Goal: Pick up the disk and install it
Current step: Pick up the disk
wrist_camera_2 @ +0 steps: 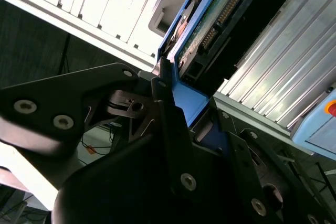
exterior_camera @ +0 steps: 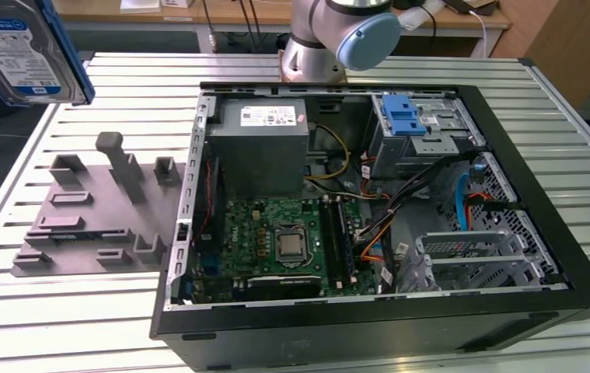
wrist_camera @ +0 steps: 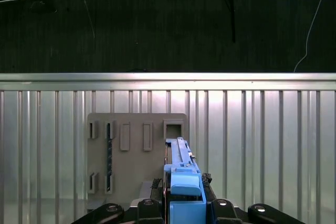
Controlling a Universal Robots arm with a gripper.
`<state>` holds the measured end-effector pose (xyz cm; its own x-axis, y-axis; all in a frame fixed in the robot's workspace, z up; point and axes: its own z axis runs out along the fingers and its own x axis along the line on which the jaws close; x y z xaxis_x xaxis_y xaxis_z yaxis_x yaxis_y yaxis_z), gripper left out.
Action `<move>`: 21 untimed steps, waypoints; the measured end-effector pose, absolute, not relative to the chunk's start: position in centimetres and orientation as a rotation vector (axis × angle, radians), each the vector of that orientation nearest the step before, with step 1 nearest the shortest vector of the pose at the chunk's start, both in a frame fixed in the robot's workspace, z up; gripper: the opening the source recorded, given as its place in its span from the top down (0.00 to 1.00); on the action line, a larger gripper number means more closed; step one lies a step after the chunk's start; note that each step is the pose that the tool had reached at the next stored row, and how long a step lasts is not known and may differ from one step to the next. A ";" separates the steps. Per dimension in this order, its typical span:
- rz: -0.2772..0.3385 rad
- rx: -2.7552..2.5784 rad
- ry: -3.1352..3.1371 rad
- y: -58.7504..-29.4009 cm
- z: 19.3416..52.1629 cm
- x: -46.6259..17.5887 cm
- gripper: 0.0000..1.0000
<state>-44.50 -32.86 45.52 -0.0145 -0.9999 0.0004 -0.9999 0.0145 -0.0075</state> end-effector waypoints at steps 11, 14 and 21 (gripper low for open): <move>-0.009 -2.202 2.234 -32.9 45.8 -44.5 0.64; -0.009 -2.202 2.234 -32.9 45.8 -44.5 0.64; -0.009 -2.202 2.234 -32.9 45.8 -44.3 0.64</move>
